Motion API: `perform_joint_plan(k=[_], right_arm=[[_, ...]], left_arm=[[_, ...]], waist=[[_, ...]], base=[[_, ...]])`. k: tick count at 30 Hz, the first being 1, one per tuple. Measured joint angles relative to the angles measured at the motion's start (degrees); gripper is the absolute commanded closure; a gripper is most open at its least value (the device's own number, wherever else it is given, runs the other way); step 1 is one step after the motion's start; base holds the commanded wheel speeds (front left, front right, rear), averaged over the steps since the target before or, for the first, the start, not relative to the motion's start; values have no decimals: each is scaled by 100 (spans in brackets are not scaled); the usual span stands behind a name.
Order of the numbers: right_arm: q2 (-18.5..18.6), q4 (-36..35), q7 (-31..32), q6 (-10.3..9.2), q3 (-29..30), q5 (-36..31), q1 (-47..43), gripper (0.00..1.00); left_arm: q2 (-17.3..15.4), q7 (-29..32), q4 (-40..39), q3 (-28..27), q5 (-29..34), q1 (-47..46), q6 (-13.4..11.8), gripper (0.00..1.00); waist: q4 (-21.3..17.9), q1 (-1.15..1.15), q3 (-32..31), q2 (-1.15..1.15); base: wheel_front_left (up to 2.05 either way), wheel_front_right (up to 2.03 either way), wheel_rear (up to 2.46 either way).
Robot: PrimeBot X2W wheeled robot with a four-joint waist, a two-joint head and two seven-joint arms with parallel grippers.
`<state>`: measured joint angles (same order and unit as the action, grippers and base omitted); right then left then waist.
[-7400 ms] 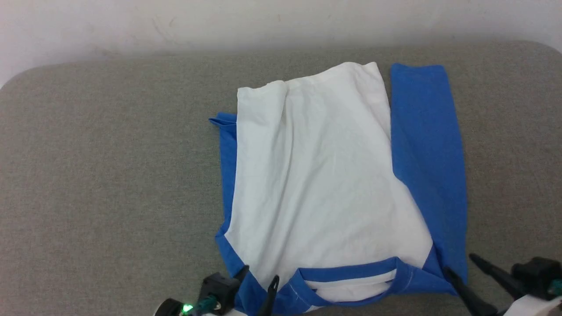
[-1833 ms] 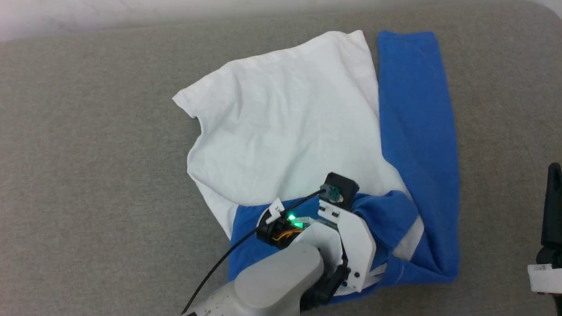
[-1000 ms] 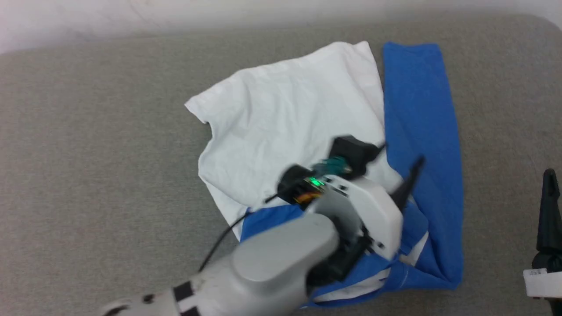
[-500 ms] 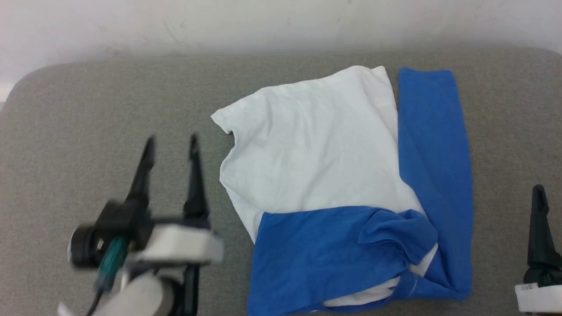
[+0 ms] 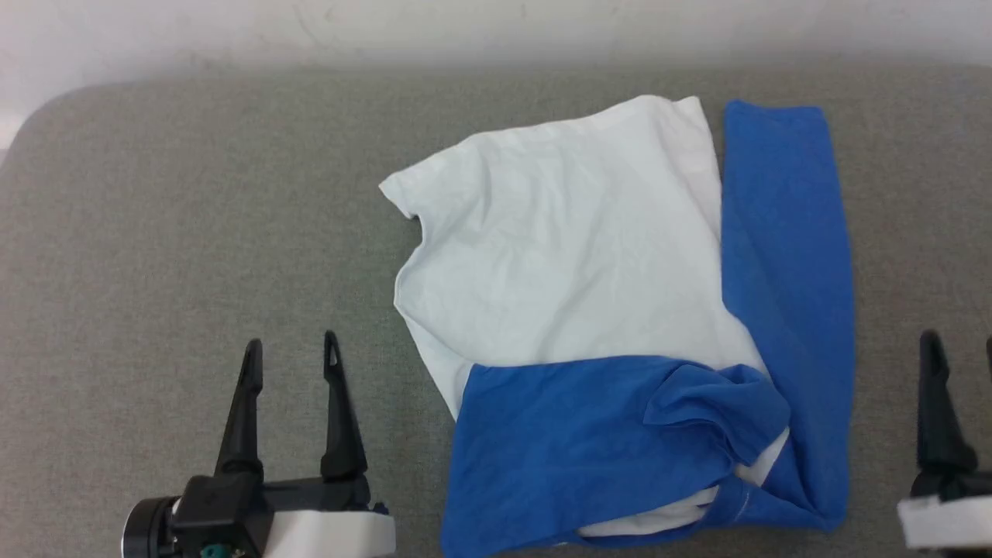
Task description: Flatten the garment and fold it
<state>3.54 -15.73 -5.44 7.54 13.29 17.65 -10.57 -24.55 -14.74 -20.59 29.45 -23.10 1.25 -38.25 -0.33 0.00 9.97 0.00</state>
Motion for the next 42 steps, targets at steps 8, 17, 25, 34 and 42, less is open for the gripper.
perform_joint_plan(k=[8, 17, 25, 34, 42], right_arm=[[1572, -130, 935, -1, 357, 1135, 1939, 0], [3478, 690, 2465, 0, 185, 2031, 4951, 0], [3545, 2839, 3652, 0, -136, 1744, 6812, 0], [3309, 4163, 4893, 0, -331, 1225, 7273, 0], [3445, 4319, 5128, 0, -370, 1126, 7215, 0]], left_arm=[[469, 0, -24, -90, 609, -375, 242, 0], [772, 0, -257, 4, 1250, -886, 249, 0], [931, 0, -442, 201, 1602, -1196, 288, 0], [1079, 0, -567, 405, 1769, -1328, 297, 0], [1200, 1, -575, 479, 1785, -1328, 296, 0]], waist=[[53, 1, 635, 0], [116, 2, 1641, 0], [305, 2, 2404, 0], [698, 1, 2892, 0], [968, 0, 3206, 1]], base=[[0, 0, 0], [0, 0, 0], [0, 0, 0], [0, 0, 0], [0, 0, 0]])
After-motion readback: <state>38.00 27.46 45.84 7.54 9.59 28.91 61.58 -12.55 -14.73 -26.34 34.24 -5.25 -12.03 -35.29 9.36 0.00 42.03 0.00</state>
